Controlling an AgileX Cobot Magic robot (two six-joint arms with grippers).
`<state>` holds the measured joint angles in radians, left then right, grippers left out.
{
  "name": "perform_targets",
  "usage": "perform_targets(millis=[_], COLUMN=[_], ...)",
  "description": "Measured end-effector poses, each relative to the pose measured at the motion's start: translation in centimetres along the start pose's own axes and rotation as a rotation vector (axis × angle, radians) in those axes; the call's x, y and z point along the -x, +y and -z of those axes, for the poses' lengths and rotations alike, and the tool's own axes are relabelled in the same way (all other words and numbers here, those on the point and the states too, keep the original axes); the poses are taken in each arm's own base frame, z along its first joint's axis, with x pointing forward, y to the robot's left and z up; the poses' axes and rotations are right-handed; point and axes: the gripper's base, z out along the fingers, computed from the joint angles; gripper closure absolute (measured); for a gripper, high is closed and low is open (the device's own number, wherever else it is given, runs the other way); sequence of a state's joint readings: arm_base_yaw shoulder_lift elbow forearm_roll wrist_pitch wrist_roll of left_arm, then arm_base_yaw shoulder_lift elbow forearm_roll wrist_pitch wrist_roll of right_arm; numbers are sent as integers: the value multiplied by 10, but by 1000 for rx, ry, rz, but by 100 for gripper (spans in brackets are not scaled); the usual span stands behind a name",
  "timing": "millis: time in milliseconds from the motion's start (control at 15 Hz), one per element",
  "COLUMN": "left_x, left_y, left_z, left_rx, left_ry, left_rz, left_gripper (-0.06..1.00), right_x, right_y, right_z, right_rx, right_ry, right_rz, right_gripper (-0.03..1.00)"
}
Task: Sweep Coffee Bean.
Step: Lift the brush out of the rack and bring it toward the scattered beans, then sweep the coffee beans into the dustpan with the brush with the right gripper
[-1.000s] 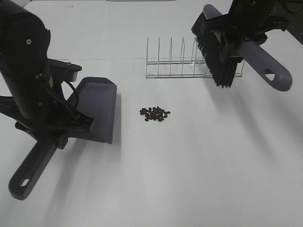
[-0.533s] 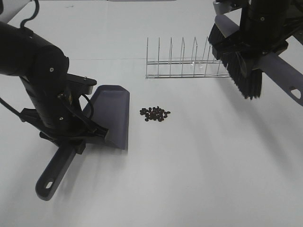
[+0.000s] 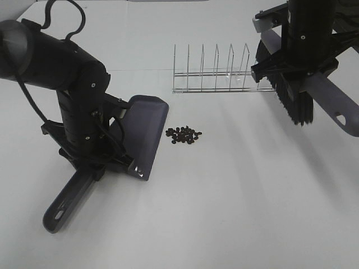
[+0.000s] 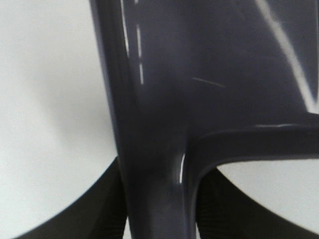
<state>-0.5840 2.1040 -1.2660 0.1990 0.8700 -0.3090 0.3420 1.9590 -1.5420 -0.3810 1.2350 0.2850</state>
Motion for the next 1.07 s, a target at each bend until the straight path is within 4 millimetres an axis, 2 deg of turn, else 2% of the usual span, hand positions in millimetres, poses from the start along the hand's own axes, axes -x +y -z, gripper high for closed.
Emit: perform_targets(millis=[200, 400, 600, 733, 933, 1067], left_x=[1, 1, 1, 1, 1, 1], left_y=[0, 1, 1, 1, 1, 1], left_z=[-3, -4, -4, -4, -4, -4], left_rx=[13, 24, 24, 24, 24, 24], left_ry=[17, 17, 18, 17, 16, 16], left_rz=[-25, -41, -41, -42, -43, -45], left_gripper=[61, 61, 62, 62, 62, 62], right_x=[3, 3, 4, 9, 20, 26], right_y=[8, 43, 66, 85, 126, 144], right_z=[-16, -37, -53, -58, -51, -56], right_rx=[-12, -40, -43, 4, 115, 188], right_ry=[37, 81, 116, 127, 109, 133], right_rz=[-15, 43, 64, 56, 48, 28], right_gripper=[71, 71, 71, 71, 71, 71])
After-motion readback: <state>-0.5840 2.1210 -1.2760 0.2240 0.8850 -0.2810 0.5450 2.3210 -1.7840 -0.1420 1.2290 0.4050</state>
